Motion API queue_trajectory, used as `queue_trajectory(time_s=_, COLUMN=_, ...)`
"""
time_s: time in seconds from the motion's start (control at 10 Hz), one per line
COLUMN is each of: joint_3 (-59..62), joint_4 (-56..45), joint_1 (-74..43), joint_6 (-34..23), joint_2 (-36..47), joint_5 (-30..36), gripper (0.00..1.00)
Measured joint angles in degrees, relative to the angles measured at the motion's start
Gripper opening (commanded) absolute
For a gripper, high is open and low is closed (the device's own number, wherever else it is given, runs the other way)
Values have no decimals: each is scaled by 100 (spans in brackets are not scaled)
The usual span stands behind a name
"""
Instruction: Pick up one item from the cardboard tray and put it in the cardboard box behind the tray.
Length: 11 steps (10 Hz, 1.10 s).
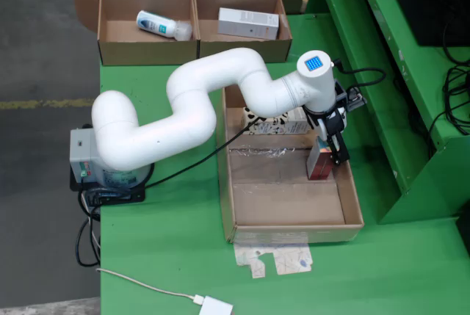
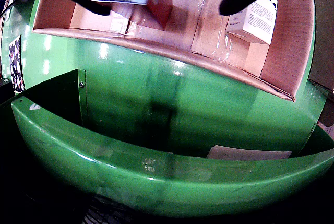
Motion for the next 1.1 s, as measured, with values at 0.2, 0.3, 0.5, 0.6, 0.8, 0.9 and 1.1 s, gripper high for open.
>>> queue_trajectory(time_s=0.2, joint_3=0, joint_4=0, joint_1=0, joint_6=0, joint_2=0, joint_5=-9, gripper=10)
queue_trajectory(time_s=0.3, joint_3=0, joint_4=0, joint_1=0, joint_6=0, joint_2=0, joint_5=-9, gripper=0)
queue_trajectory(time_s=0.5, joint_3=0, joint_4=0, joint_1=0, joint_6=0, joint_2=0, joint_5=17, gripper=0)
queue_trajectory(time_s=0.6, joint_3=0, joint_4=0, joint_1=0, joint_6=0, joint_2=0, joint_5=26, gripper=0)
queue_trajectory(time_s=0.8, joint_3=0, joint_4=9, joint_1=0, joint_6=0, joint_2=0, joint_5=26, gripper=0)
queue_trajectory(time_s=0.9, joint_3=0, joint_4=9, joint_1=0, joint_6=0, joint_2=0, joint_5=26, gripper=0)
queue_trajectory(time_s=1.1, joint_3=0, joint_4=9, joint_1=0, joint_6=0, joint_2=0, joint_5=26, gripper=0)
